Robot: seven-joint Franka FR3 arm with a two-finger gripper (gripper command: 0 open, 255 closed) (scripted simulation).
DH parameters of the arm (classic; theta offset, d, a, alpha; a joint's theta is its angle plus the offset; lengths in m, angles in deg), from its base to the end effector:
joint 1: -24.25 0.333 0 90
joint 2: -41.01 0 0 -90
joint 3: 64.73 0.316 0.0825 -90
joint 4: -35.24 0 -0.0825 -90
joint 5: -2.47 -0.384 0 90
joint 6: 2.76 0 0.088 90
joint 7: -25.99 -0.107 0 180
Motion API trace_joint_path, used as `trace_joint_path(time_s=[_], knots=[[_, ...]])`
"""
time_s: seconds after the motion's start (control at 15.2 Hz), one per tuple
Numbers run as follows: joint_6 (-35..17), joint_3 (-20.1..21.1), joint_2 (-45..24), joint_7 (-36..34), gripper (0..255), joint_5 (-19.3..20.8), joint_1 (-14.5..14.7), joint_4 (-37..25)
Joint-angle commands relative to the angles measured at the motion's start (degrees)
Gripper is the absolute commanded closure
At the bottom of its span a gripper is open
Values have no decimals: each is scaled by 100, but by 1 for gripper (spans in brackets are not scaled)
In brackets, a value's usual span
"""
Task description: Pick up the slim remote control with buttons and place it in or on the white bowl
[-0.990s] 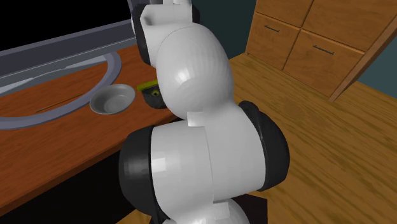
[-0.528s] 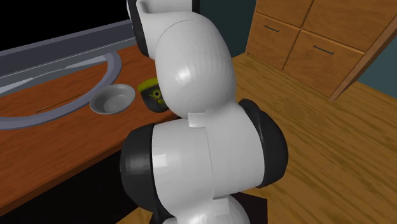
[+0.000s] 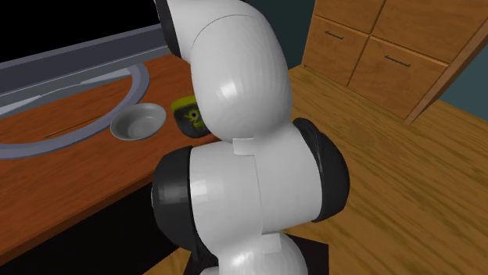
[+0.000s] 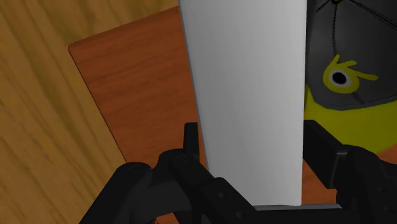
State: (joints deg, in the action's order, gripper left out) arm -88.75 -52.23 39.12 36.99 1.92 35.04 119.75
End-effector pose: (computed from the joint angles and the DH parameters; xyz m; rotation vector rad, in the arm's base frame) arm 0.5129 0.2195 0.6454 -2.9865 -0.9222 0.0127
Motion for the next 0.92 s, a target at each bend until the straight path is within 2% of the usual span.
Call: trace_joint_path(time_s=[0.0,0.4,0.86], knots=[[34,59,37,-123,255,-7,63,1],[-24,438,305,-889,255,-79,445,305],[-30,939,331,-1853,255,-101,908,314]])
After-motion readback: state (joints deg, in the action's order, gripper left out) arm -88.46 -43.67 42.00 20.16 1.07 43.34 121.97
